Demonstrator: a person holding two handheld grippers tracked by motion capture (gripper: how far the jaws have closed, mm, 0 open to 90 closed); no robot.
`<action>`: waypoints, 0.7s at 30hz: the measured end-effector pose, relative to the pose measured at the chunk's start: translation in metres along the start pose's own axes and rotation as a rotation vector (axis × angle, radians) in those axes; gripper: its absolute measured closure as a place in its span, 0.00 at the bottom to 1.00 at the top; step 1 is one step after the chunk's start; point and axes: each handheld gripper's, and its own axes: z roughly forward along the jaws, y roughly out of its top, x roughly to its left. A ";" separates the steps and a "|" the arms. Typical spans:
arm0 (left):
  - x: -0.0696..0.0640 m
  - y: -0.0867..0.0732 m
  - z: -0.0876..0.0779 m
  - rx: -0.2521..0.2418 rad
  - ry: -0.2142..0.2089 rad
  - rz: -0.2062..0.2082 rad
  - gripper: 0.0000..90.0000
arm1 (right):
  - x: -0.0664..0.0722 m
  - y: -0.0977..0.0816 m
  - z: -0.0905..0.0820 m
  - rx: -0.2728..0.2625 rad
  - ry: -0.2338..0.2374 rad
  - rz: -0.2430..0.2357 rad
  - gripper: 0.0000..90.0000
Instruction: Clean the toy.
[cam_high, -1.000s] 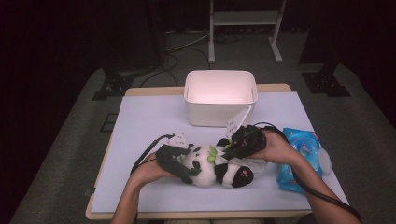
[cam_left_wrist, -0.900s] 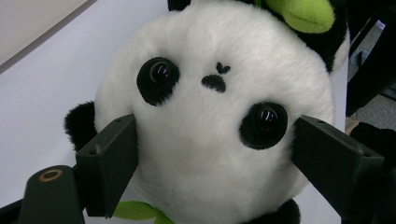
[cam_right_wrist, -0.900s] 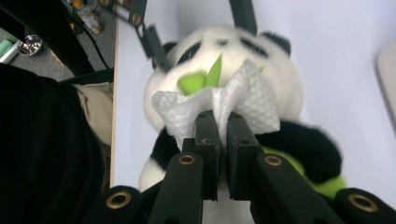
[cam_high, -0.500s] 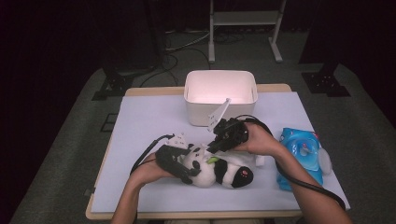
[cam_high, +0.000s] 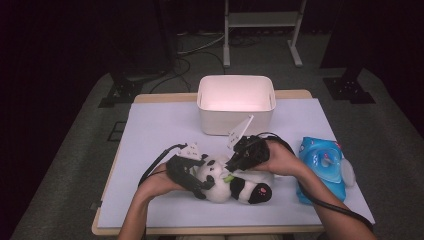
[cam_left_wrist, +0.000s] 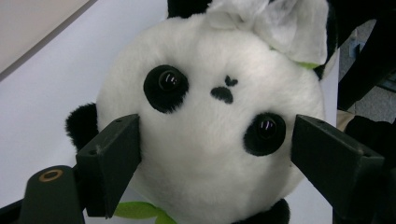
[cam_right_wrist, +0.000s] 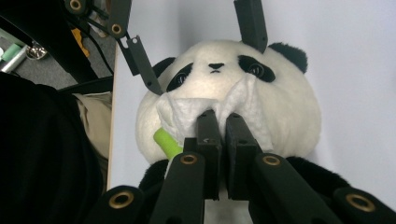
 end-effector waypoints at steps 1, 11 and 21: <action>-0.001 0.001 -0.001 -0.012 0.000 0.000 0.18 | 0.001 -0.001 0.000 -0.004 0.000 0.000 0.95; -0.009 0.016 -0.003 -0.045 -0.008 0.054 0.23 | 0.010 -0.010 0.001 -0.039 -0.004 -0.007 0.95; -0.018 0.032 -0.002 -0.107 -0.057 0.129 0.41 | 0.010 -0.012 0.001 -0.055 -0.006 0.000 0.94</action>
